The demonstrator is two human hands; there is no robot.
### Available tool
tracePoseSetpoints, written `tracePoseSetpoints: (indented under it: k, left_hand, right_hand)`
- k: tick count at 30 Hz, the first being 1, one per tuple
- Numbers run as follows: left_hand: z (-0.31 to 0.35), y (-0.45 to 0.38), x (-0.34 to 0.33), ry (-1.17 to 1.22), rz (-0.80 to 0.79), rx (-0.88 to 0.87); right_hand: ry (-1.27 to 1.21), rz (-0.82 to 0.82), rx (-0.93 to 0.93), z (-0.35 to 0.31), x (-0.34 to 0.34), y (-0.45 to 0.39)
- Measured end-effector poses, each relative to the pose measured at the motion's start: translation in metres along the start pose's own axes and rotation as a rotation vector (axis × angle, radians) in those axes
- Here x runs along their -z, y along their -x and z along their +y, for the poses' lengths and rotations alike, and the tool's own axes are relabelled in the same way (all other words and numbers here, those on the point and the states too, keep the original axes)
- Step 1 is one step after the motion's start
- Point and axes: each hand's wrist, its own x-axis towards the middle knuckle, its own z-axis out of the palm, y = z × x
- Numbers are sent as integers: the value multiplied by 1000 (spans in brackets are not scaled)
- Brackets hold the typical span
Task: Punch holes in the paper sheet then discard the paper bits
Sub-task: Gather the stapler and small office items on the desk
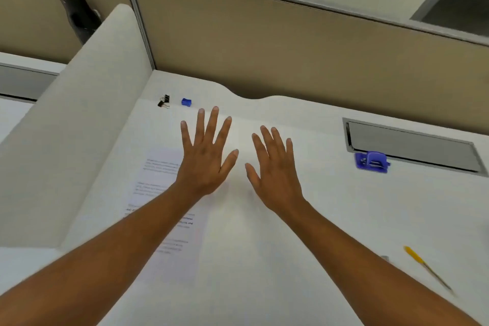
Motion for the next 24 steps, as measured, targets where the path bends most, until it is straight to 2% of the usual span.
tracePoseSetpoints:
  k: [5,13,24]
  left_hand:
    - [88,53,-16,-1,-17,-35]
    - [219,114,-49,-23,8,-86]
    - [374,160,-97,-24,-93,-121]
  right_hand:
    - [82,20,-47,52,25,76]
    - [78,17,-103,168,47,202]
    - [25,-67,-126,293,58,337]
